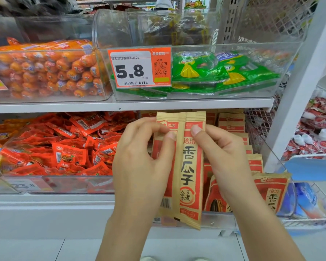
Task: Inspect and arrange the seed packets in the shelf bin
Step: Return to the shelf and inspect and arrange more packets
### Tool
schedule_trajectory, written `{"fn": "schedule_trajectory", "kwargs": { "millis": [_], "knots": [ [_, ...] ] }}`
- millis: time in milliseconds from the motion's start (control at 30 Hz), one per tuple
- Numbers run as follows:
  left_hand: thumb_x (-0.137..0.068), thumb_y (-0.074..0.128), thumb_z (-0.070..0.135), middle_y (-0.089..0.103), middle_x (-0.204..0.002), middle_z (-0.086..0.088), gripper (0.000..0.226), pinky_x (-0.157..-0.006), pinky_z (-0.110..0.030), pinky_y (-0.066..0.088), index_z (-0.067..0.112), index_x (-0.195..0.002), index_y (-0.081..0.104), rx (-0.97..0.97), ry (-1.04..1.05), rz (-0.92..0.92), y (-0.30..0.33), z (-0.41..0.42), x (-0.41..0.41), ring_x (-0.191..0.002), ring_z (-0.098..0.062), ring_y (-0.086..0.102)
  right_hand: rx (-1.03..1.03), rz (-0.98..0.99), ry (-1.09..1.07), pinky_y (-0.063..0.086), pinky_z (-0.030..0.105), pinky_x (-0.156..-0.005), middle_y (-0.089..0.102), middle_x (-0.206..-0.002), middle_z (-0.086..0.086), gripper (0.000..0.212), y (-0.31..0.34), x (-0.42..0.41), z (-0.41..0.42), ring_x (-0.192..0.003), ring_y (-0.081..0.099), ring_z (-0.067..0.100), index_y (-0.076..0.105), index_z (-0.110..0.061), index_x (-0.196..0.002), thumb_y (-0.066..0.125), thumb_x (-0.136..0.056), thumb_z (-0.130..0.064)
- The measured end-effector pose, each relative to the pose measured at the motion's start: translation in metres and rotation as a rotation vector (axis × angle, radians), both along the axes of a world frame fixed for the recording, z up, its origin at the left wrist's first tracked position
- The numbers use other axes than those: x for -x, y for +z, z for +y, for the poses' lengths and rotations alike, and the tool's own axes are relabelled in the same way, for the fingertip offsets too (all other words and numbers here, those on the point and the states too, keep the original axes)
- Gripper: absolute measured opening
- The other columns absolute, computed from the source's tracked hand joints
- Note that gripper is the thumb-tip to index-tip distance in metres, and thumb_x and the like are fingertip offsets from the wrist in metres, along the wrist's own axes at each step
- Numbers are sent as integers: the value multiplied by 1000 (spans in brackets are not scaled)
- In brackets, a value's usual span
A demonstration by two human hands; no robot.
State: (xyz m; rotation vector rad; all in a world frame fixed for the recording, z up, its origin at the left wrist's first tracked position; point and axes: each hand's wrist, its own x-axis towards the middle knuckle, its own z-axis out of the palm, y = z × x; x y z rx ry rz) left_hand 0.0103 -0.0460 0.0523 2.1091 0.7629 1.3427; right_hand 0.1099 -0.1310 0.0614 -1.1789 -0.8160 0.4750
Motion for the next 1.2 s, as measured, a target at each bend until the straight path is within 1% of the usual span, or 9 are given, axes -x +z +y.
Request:
{"fn": "schedule_trajectory", "kwargs": {
  "millis": [133, 333, 433, 667, 767, 833, 933, 1067, 1200],
  "knots": [
    [-76, 55, 63, 57, -105, 18, 40, -82, -27, 52, 29, -94, 62, 40, 34, 6, 0, -4, -4, -100, -1, 56, -19, -78, -3, 42, 12, -53, 58, -54, -13, 26, -1, 3, 2, -53, 53, -1, 69, -22, -67, 55, -88, -30],
    [-82, 57, 49, 61, -102, 17, 23, -84, -17, 47, 27, -85, 65, 55, 58, -74, 1, -7, -4, -103, 3, 57, -62, -135, 31, 37, 7, -52, 53, -49, -17, 36, 2, 5, 1, -48, 49, -2, 64, -31, -57, 53, -90, -25],
    [-86, 57, 38, 61, -102, 18, 8, -81, -9, 42, 32, -84, 63, 87, 45, -75, 1, -7, -4, -101, 5, 56, -54, -139, 29, 40, 12, -55, 54, -54, -11, 32, -2, 4, 1, -53, 49, 1, 65, -23, -60, 54, -90, -27],
    [-93, 61, 19, 64, -102, 18, 20, -75, -2, 40, 35, -81, 64, 225, -40, -109, 3, -6, -4, -95, 8, 59, -41, -124, 45, 48, 17, -62, 64, -63, -1, 27, -5, 4, 1, -63, 60, 7, 72, -17, -76, 53, -91, -28],
    [-93, 61, 21, 64, -103, 18, 20, -74, -4, 42, 36, -79, 65, 235, -55, -122, 2, -6, -5, -95, 5, 61, -35, -128, 44, 51, 19, -64, 67, -66, 8, 27, -4, 4, 1, -65, 62, 11, 73, -15, -80, 53, -91, -29],
    [-90, 60, 29, 65, -103, 20, 14, -77, -9, 45, 37, -80, 65, 235, -63, -130, 1, -4, -5, -97, 3, 62, -36, -116, 47, 50, 18, -63, 66, -64, 4, 27, -4, 4, 1, -65, 62, 9, 73, -17, -78, 53, -91, -29],
    [-86, 59, 38, 66, -110, 20, 11, -85, -21, 49, 34, -89, 69, 258, -165, -77, 2, -1, -2, -104, 0, 62, -36, -87, -21, 48, 20, -57, 63, -60, -2, 30, -4, 1, 1, -58, 58, 8, 70, -14, -70, 55, -92, -27],
    [-89, 64, 40, 66, -118, 18, 25, -78, -10, 49, 34, -113, 61, 513, -403, -85, 5, 3, 4, -100, 8, 63, -67, 23, -218, 46, 25, -57, 65, -63, -3, 33, -5, -16, -2, -59, 59, 11, 72, -15, -70, 56, -98, -22],
    [-86, 52, 33, 75, -94, 13, 29, -73, -13, 51, 27, -112, 65, 667, -596, 83, 3, 4, 12, -88, 1, 69, -139, 132, -347, 44, 31, -60, 66, -62, -6, 39, -3, -24, -7, -58, 58, 12, 70, -23, -64, 54, -99, -24]
  ]
}}
